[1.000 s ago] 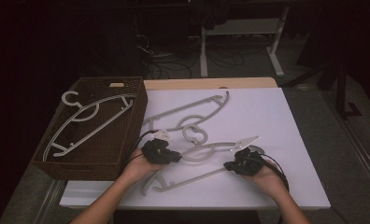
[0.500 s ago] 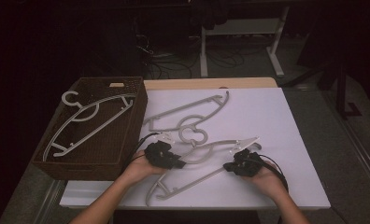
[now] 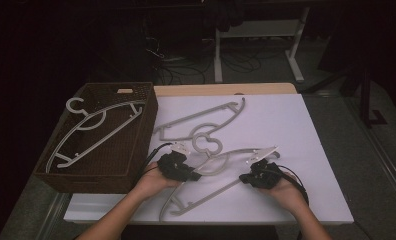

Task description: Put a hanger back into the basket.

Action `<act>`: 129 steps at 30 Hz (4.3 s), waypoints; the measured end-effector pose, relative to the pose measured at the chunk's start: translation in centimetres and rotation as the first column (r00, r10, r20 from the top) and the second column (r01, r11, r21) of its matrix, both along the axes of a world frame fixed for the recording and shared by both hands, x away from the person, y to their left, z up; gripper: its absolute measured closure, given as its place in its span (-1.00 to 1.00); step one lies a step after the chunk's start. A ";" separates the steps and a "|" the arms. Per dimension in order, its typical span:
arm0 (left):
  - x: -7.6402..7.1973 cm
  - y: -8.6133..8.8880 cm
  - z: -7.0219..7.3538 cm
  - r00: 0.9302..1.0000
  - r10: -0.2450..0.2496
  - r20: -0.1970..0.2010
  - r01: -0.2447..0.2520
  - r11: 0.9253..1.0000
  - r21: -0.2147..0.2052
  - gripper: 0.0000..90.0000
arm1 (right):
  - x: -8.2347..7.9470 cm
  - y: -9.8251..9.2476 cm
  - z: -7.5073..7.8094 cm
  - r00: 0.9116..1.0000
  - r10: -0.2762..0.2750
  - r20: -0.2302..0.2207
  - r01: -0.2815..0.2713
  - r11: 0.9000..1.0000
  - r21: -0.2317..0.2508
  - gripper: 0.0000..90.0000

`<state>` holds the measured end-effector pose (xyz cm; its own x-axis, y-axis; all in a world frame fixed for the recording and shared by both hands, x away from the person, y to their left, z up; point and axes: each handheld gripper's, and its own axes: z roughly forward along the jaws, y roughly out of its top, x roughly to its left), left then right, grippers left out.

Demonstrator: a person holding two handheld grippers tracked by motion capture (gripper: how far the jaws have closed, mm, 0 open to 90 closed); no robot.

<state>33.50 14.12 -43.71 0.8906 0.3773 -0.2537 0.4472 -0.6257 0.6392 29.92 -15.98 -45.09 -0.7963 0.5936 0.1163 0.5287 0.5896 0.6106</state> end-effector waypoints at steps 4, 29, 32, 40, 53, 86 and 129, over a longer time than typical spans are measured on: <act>-0.1 -0.3 0.3 1.000 0.023 0.002 -0.023 1.000 0.002 0.75 | 0.0 -0.3 0.6 1.000 -0.006 0.018 0.005 0.999 0.041 0.98; 2.4 2.3 12.0 0.960 0.204 0.194 -0.199 0.979 -0.042 0.82 | -1.1 -1.3 3.0 0.997 0.004 0.080 -0.022 0.974 0.226 0.05; 2.7 3.3 14.2 0.948 0.220 0.229 -0.217 0.975 -0.039 0.82 | -0.8 -1.6 2.8 0.996 -0.019 0.089 -0.001 0.976 0.218 -0.10; 3.6 8.6 18.5 0.906 0.297 0.300 -0.299 0.953 -0.041 0.82 | -0.5 -2.0 2.7 0.992 -0.066 0.108 0.042 0.976 0.212 -0.42; 4.3 20.6 20.5 0.796 0.475 0.376 -0.508 0.861 -0.013 0.82 | -0.3 -2.1 2.4 0.989 -0.091 0.118 0.066 0.978 0.198 -0.49; 5.4 31.4 13.7 0.726 0.604 0.329 -0.674 0.721 0.162 0.82 | 0.1 -2.2 1.9 0.987 -0.115 0.111 0.096 0.982 0.165 -0.50; 3.2 16.5 16.6 0.838 0.437 0.326 -0.409 0.899 -0.155 -0.49 | -0.1 -2.4 2.2 0.987 -0.111 0.119 0.089 0.980 0.175 -0.49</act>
<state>36.70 30.63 -27.10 0.6837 0.7297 -0.0048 0.3997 -0.3689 0.8391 29.85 -18.34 -42.92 -0.7485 0.6516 0.1232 0.4915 0.4202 0.7628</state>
